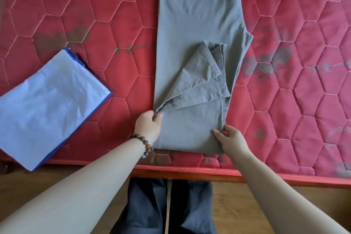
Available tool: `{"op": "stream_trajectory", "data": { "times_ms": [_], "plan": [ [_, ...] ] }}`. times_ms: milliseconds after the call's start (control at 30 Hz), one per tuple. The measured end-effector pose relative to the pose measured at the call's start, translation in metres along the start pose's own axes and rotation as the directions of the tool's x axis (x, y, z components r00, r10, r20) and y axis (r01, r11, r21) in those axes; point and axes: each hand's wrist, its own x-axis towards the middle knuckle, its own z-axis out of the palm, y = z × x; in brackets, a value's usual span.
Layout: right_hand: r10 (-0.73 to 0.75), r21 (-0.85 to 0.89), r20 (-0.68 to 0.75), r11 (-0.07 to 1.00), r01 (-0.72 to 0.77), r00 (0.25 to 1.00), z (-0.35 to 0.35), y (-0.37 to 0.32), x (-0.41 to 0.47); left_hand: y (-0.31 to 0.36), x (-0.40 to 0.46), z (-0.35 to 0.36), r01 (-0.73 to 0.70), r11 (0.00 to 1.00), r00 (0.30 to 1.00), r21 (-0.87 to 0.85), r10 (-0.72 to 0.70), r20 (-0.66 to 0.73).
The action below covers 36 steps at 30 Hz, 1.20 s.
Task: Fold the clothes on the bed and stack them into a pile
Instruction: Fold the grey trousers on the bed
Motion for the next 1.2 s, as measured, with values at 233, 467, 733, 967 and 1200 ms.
{"op": "stream_trajectory", "data": {
  "times_ms": [233, 467, 733, 967, 1200],
  "plan": [
    [-0.096, 0.128, -0.169, 0.985, 0.118, 0.981, -0.008, -0.023, 0.022, 0.032, 0.02, -0.004, -0.364, 0.889, 0.92, 0.277, 0.39, -0.044],
    [-0.079, 0.191, -0.286, 0.972, 0.138, 0.955, -0.003, -0.05, 0.05, 0.069, 0.056, -0.007, -0.064, 0.973, 0.994, -0.221, 0.043, -0.102],
    [-0.112, 0.197, -0.248, 0.967, 0.163, 0.962, -0.005, -0.07, 0.058, 0.066, 0.058, -0.015, 0.006, 0.927, 1.0, -0.376, -0.008, -0.003],
    [-0.215, 0.192, -0.269, 0.943, 0.271, 0.939, -0.004, -0.101, 0.076, 0.062, 0.053, -0.015, -0.443, 0.889, 0.891, -0.113, 0.423, -0.164],
    [-0.265, 0.105, -0.242, 0.949, 0.297, 0.933, -0.003, -0.103, 0.078, 0.065, 0.051, -0.005, -0.515, 0.789, 0.837, 0.334, 0.548, -0.005]
  ]
}}
